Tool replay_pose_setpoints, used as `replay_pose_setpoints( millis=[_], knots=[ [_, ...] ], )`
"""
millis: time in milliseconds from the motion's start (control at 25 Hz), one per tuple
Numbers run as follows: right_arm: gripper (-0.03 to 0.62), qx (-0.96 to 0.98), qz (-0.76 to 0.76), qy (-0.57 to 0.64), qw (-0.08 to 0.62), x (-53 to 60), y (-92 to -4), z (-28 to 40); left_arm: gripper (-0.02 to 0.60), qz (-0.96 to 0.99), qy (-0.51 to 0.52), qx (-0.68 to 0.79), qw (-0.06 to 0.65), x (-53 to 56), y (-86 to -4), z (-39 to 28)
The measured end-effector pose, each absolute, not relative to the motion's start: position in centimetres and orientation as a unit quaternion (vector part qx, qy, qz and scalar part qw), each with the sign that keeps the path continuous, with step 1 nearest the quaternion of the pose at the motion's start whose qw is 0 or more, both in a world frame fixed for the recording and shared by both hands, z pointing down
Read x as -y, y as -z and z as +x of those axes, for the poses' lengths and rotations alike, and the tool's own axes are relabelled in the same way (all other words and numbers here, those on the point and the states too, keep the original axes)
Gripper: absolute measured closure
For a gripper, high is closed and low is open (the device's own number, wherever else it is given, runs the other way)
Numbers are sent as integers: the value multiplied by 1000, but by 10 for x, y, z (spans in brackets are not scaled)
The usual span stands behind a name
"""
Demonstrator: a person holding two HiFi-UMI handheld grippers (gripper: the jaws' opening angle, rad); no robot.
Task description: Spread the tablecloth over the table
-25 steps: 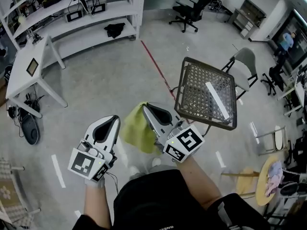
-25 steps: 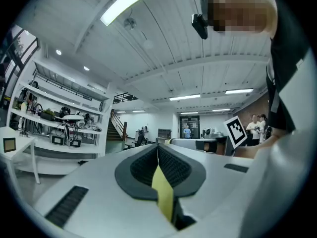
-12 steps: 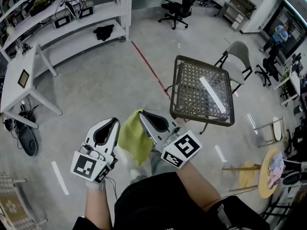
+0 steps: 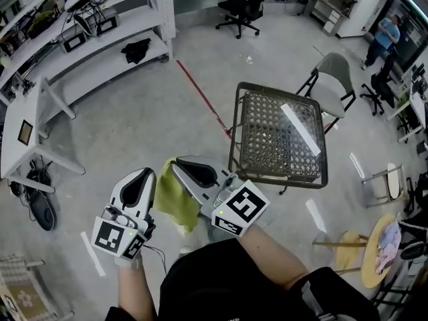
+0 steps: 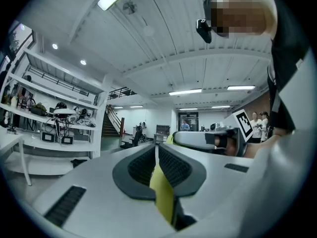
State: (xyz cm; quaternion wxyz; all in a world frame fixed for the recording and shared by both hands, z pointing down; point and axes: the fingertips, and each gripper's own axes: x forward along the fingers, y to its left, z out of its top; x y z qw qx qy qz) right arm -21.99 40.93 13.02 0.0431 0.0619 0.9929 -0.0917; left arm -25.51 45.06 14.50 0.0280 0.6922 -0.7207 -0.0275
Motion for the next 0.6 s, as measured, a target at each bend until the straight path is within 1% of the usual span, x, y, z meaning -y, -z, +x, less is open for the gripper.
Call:
replay_pose_setpoints(
  millis=[240, 320, 440, 600],
  knots=[
    [579, -992, 73, 92, 56, -336, -125, -212, 557, 691, 19, 722, 24, -374, -141, -252],
    [579, -991, 68, 96, 60, -311, -122, -206, 540, 698, 14, 716, 21, -350, -137, -244],
    [579, -991, 52, 104, 67, -277, -120, -198, 491, 714, -4, 700, 15, -315, -135, -232],
    [579, -991, 18, 113, 71, -233, -123, -186, 471, 740, -15, 672, 25, -274, -140, -218]
  ],
)
